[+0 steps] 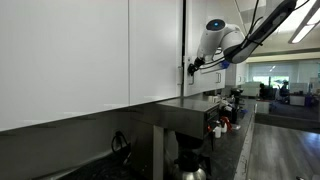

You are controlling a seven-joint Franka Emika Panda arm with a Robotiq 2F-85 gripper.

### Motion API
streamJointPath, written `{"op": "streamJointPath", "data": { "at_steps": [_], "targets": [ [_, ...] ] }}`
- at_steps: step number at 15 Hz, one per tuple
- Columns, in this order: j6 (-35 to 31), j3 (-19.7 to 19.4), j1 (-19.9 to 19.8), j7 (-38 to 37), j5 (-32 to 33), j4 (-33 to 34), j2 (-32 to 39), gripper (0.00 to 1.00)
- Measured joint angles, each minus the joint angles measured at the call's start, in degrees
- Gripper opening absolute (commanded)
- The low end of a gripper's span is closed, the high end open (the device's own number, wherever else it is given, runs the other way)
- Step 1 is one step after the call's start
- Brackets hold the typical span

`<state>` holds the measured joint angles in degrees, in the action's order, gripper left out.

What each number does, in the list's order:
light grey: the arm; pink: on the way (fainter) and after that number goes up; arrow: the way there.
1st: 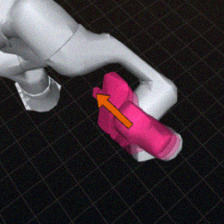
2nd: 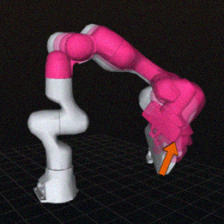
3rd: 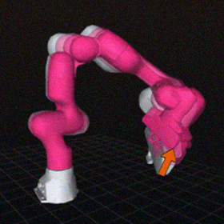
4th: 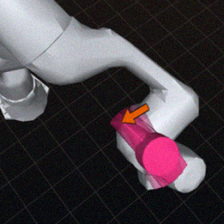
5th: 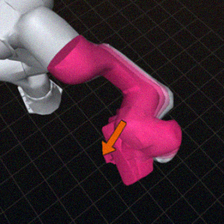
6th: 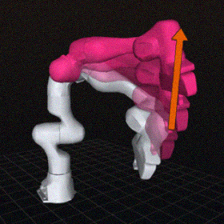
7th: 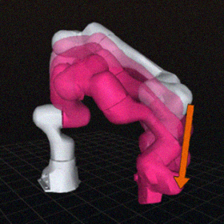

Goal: Open the cupboard

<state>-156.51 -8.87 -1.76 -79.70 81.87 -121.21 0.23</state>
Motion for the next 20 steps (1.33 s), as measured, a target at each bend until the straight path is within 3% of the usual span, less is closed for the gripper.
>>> {"op": "streamJointPath", "data": {
  "at_steps": [20],
  "targets": [
    [-6.8, -5.5, -0.1, -2.2, 1.1, -8.2, -7.0, 1.00]
  ]
}}
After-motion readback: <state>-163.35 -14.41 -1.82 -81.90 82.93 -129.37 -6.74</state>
